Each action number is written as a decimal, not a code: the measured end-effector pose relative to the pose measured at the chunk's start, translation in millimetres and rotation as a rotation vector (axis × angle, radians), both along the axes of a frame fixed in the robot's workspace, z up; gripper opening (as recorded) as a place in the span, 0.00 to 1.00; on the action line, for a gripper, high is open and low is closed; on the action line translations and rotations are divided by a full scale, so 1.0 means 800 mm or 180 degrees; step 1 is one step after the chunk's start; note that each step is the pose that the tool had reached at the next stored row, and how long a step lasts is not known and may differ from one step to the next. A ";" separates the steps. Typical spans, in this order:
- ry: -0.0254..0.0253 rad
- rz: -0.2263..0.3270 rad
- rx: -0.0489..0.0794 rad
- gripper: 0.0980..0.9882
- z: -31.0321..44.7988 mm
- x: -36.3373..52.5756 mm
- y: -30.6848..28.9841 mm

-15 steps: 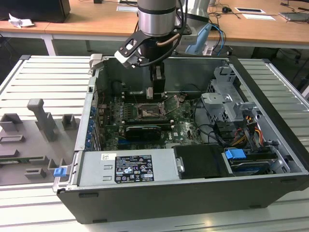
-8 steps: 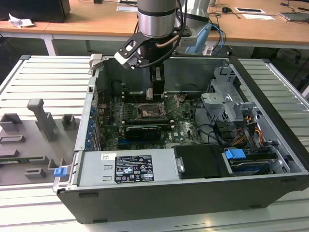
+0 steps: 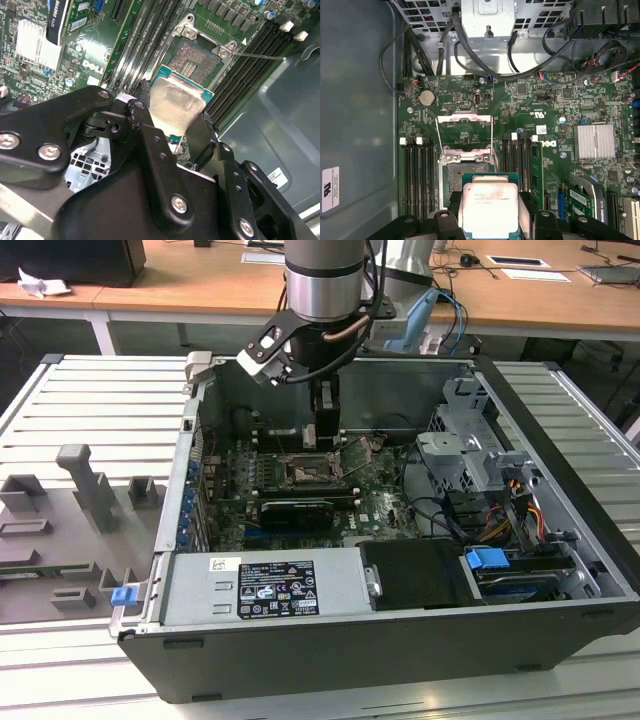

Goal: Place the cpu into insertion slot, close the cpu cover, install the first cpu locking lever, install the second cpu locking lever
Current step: 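Place the cpu into insertion slot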

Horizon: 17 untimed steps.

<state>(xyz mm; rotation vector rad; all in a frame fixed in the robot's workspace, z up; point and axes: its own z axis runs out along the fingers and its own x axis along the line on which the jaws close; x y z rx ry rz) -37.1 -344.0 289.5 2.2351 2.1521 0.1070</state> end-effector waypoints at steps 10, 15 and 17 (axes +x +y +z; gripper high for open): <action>0.0000 -0.0036 0.0000 0.48 -0.0036 0.000 0.0000; -0.0001 -0.0042 0.0000 0.48 -0.0095 0.000 0.0005; 0.0000 -0.0026 0.0000 0.48 -0.0130 0.000 0.0005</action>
